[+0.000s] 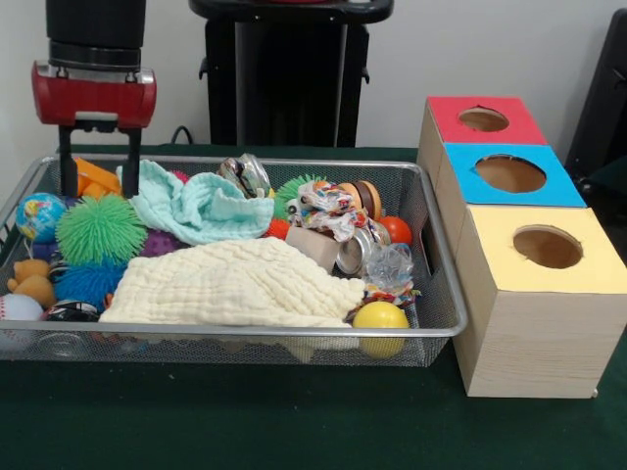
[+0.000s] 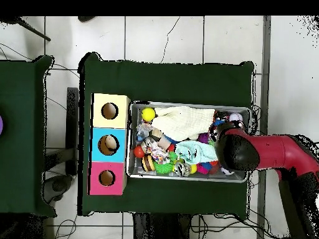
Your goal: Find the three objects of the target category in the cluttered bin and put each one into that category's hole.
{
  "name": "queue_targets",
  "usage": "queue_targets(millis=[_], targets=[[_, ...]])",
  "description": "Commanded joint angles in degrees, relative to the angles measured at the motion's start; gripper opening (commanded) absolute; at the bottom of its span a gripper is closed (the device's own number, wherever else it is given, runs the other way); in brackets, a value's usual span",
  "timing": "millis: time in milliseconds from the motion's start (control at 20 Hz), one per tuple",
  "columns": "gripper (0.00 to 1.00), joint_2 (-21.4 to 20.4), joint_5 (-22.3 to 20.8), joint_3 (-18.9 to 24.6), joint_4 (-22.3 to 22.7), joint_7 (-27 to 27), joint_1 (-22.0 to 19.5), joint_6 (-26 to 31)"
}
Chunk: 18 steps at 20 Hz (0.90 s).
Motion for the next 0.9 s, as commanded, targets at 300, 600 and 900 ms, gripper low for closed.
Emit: queue_targets(millis=[300,600,900], targets=[[1.0,9.46,-5.16,6.41,-9.53,-27.44,-3.89,8.53],[1.0,11.96,-5.77,6.41,-11.28,-30.51,-5.58,8.19],[1.0,12.14,-7.7,3.59,-8.49,-27.57,-5.26,3.96]])
